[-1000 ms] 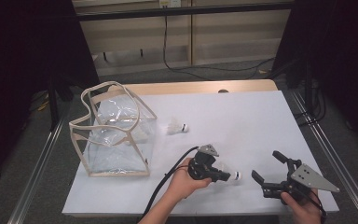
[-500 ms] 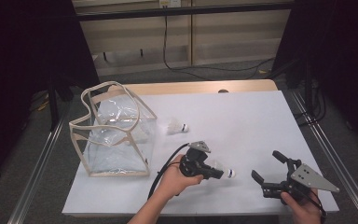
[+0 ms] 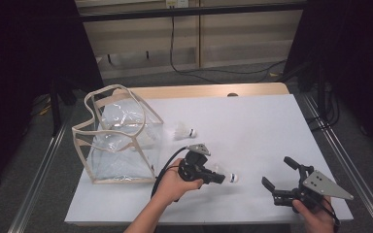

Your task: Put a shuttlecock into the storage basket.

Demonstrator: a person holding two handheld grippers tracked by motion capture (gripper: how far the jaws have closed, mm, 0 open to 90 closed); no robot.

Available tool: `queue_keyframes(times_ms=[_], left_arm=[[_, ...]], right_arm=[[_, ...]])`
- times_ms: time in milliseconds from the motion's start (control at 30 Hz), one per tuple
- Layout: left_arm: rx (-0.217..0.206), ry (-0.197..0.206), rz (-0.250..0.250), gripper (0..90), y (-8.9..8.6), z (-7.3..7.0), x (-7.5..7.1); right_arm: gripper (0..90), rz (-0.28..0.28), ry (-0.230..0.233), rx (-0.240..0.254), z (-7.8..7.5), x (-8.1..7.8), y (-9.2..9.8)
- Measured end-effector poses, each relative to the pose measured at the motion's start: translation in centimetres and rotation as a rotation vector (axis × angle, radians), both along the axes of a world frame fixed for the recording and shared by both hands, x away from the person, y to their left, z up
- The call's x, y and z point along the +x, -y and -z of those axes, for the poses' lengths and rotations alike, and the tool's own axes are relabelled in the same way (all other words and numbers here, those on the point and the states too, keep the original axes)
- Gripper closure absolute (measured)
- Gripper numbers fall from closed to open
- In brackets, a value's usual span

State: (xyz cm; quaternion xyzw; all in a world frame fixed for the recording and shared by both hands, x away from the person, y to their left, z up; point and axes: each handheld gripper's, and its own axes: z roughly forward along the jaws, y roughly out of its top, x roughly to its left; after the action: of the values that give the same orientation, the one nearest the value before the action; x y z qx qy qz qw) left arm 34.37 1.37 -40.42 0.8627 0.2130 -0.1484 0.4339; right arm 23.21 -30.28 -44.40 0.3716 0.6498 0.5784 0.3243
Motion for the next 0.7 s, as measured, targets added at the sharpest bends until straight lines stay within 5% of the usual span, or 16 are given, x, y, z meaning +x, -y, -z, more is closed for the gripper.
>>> queue_keyframes(times_ms=[700], left_arm=[[0.007, 0.013, -0.026, 90.0, -2.3, -1.5, 0.5]], right_arm=[[0.4, 0.006, -0.008, -0.005, 0.1, 0.2, -0.1]])
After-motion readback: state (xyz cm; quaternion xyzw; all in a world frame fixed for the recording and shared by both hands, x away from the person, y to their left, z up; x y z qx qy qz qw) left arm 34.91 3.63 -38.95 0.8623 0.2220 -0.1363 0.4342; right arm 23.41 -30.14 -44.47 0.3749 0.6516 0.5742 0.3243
